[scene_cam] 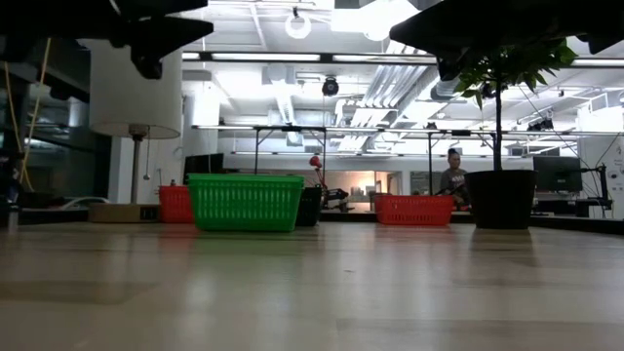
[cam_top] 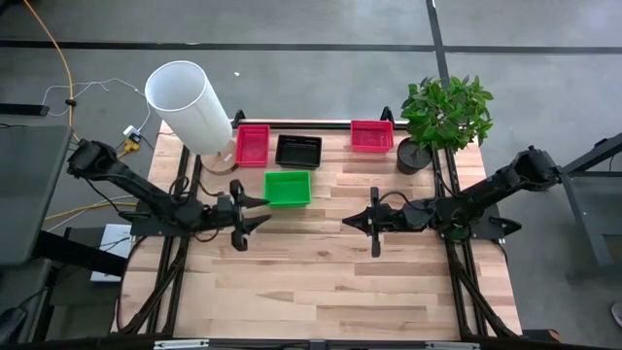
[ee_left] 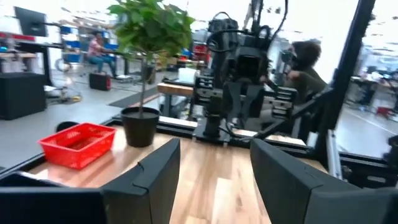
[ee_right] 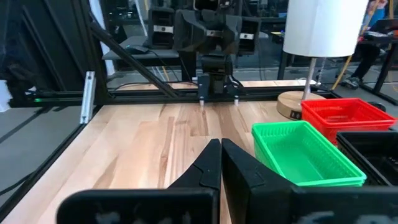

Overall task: Stack baskets by color
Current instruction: Stack the right red basket on top of the left red basket

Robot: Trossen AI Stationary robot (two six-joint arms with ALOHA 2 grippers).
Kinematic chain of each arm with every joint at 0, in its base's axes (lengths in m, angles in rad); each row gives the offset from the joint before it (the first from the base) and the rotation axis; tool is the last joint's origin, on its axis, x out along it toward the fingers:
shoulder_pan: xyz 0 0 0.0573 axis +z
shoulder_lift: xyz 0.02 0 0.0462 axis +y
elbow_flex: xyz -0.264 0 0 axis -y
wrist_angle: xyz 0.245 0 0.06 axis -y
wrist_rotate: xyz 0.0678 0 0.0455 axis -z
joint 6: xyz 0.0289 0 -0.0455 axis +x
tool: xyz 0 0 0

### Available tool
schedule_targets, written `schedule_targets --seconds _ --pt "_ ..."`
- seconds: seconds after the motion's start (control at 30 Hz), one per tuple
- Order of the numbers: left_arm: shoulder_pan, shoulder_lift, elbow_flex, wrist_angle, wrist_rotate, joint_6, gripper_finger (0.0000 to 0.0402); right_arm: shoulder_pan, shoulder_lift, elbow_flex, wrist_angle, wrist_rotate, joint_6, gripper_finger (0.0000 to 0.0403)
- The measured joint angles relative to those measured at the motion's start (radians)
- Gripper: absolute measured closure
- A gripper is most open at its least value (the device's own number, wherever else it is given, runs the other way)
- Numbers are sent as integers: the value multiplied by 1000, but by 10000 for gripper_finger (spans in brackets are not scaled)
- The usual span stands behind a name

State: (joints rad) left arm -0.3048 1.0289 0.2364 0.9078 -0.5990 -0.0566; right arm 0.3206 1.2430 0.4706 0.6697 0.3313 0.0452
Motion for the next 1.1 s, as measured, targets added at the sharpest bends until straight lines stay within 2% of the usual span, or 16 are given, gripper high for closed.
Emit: schedule_targets --seconds 0.1,0.47,0.7,0.93,1.0,1.1 --pt "-3 0 -9 33 -43 4 218 0 0 0 0 23 0 403" --pt "-3 1 -10 34 -37 7 218 0 0 0 0 36 0 403" --pt "-3 1 -10 34 61 25 218 0 0 0 0 36 0 403" --pt "-3 1 -10 56 64 25 218 0 0 0 0 37 0 403" --pt "-3 1 -10 78 64 27 218 0 0 0 0 67 36 403" --pt "-3 1 -10 87 65 41 218 0 8 0 -6 169 103 403"
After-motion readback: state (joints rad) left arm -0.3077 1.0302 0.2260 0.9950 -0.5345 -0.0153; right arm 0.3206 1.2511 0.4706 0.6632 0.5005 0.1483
